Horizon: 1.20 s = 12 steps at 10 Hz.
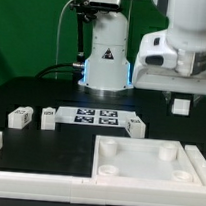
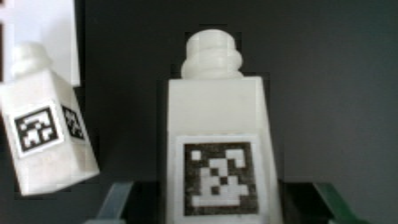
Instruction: Assemble one leg
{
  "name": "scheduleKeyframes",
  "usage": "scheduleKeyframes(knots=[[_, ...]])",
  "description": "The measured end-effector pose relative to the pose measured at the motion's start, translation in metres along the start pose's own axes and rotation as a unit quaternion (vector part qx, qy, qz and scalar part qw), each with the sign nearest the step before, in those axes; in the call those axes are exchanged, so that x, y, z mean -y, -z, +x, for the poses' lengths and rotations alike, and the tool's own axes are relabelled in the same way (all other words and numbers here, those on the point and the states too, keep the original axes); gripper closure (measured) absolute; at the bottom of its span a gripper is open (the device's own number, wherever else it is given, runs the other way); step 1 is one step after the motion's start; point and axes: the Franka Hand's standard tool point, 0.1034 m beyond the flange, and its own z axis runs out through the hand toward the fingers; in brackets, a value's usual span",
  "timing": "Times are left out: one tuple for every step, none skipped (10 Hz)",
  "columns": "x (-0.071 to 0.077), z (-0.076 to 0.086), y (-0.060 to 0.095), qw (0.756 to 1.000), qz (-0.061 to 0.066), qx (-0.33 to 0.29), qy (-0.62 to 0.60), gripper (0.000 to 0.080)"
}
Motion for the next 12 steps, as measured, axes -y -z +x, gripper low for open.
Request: scheduleKeyframes(knots=[[0.001,0.003,0.005,0.999,0.006,-0.052,0.007,0.0508],[-0.003,0.007,0.020,0.996,0.002,-0.081,0.020,0.0507],[-0.005,0.017,0.035,0.993,0.003,-0.112,0.025,0.0507],[-0.001,0.029,0.047,0.987,0.003,-0.154,0.038,0.0507],[0.003,0.032,0.048,0.979,0.012,-0.197,0.038,0.0507],[0.008,0.031,0.047,0.964,0.027,-0.260,0.038,0.0507],[0.010,0.026,0.042,0.958,0.031,-0.283,0.045,0.0507],[0.018,0.029,0.047,0.941,0.051,-0.330,0.045,0.0506],[0.020,0.033,0.047,0.934,0.039,-0.344,0.085,0.0506],[0.014,0.049,0.056,0.933,0.020,-0.340,0.114,0.0506],[0.011,0.067,0.071,0.927,0.013,-0.350,0.131,0.0506],[0.006,0.079,0.078,0.923,0.005,-0.357,0.147,0.0506]])
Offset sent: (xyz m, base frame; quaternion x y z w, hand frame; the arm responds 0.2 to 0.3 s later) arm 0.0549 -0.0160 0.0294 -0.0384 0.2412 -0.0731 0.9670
